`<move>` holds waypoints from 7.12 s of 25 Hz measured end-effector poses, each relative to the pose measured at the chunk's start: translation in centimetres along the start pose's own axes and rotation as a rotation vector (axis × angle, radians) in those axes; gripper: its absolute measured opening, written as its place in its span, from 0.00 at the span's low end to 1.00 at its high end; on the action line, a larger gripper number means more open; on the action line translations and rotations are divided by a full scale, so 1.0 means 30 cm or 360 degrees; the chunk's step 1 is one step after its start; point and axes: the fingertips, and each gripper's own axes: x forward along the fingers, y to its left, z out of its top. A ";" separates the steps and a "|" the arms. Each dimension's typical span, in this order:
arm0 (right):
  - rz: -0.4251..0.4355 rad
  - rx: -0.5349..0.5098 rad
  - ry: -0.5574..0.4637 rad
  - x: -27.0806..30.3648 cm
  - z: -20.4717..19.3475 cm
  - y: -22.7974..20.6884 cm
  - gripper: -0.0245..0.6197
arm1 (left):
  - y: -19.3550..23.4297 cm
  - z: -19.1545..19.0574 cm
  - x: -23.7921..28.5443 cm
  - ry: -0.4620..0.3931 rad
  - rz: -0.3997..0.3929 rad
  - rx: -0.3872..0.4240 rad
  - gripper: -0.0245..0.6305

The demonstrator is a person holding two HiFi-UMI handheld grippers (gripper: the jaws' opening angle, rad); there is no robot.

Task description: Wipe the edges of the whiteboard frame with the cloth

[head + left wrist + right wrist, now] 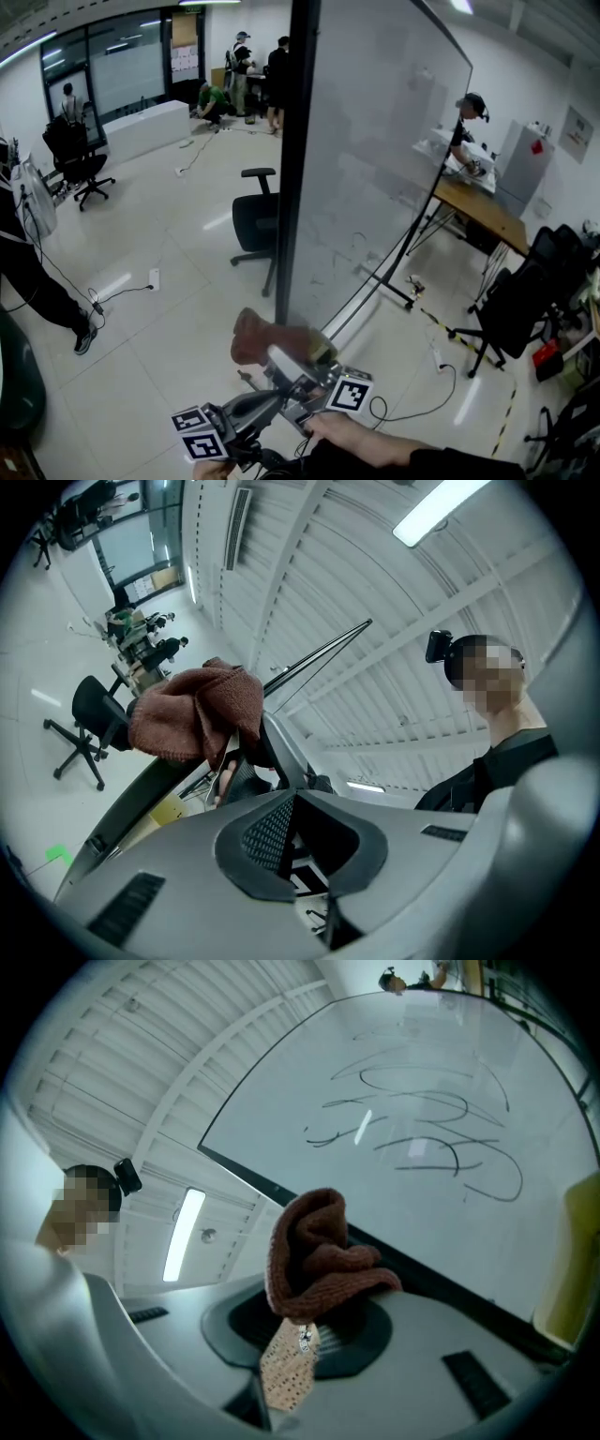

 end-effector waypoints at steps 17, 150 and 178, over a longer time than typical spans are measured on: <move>-0.0094 -0.0301 0.0092 0.038 0.050 0.030 0.16 | -0.058 0.086 0.052 -0.0003 -0.0038 0.0062 0.03; 0.0460 -0.0798 0.0470 0.516 0.658 0.957 0.16 | -0.896 0.981 0.461 -0.0227 -0.0442 0.0582 0.03; 0.0359 -0.1015 0.0400 0.586 0.724 1.055 0.16 | -0.977 1.093 0.465 -0.0240 -0.0468 0.0680 0.03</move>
